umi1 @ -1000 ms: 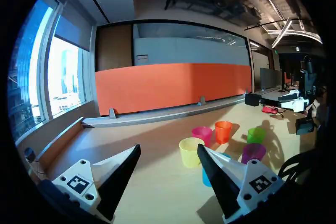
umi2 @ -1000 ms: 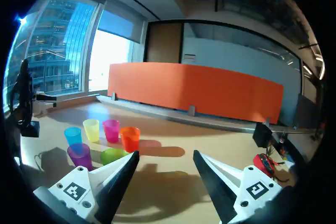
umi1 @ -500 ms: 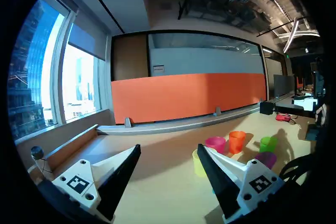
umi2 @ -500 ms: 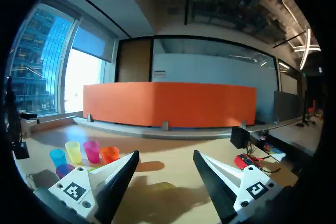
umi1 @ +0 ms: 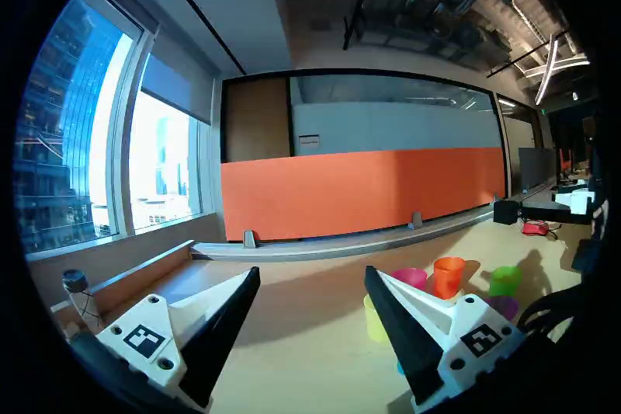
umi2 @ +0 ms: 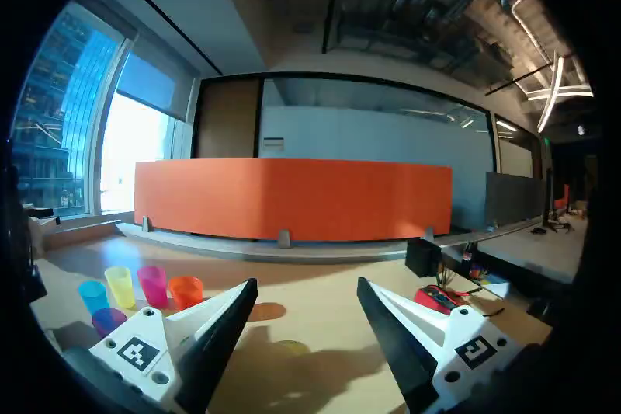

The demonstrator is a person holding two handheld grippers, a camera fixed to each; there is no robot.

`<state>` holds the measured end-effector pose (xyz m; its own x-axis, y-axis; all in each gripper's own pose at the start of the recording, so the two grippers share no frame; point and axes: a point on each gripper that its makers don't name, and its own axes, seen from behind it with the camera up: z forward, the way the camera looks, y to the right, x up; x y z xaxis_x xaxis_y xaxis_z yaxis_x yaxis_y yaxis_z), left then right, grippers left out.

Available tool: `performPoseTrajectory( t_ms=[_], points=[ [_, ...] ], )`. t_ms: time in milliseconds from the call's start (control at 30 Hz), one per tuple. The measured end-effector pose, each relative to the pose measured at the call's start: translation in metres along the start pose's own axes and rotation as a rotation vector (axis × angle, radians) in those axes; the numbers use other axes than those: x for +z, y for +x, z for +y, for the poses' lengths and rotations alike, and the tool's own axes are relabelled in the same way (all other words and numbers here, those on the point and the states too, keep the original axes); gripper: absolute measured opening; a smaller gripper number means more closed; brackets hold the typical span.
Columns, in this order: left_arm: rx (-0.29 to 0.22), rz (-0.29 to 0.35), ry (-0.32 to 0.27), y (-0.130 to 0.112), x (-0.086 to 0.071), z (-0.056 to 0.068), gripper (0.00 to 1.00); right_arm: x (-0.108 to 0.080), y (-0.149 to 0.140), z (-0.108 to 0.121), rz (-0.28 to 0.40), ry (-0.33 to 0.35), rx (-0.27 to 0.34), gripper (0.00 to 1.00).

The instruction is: Pour water

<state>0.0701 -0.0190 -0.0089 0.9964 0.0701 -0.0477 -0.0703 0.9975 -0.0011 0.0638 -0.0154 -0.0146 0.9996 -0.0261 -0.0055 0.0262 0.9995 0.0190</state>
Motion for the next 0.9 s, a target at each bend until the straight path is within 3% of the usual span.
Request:
performPoseTrajectory(
  t_ms=[167, 567, 900],
  points=[
    [0.015, 0.01, 0.014, -0.002, 0.002, 0.002, 1.0, 0.0, 0.002, 0.002, 0.006, -0.006, 0.01, 0.99],
    [0.02, 0.024, 0.026, -0.019, 0.004, 0.009, 1.0, -0.006, 0.017, 0.015, 0.049, -0.026, 0.098, 0.99],
    [-0.026, 0.015, 0.014, -0.037, 0.003, 0.018, 1.0, -0.011, 0.021, 0.017, 0.058, -0.035, 0.114, 0.99]
  ],
)
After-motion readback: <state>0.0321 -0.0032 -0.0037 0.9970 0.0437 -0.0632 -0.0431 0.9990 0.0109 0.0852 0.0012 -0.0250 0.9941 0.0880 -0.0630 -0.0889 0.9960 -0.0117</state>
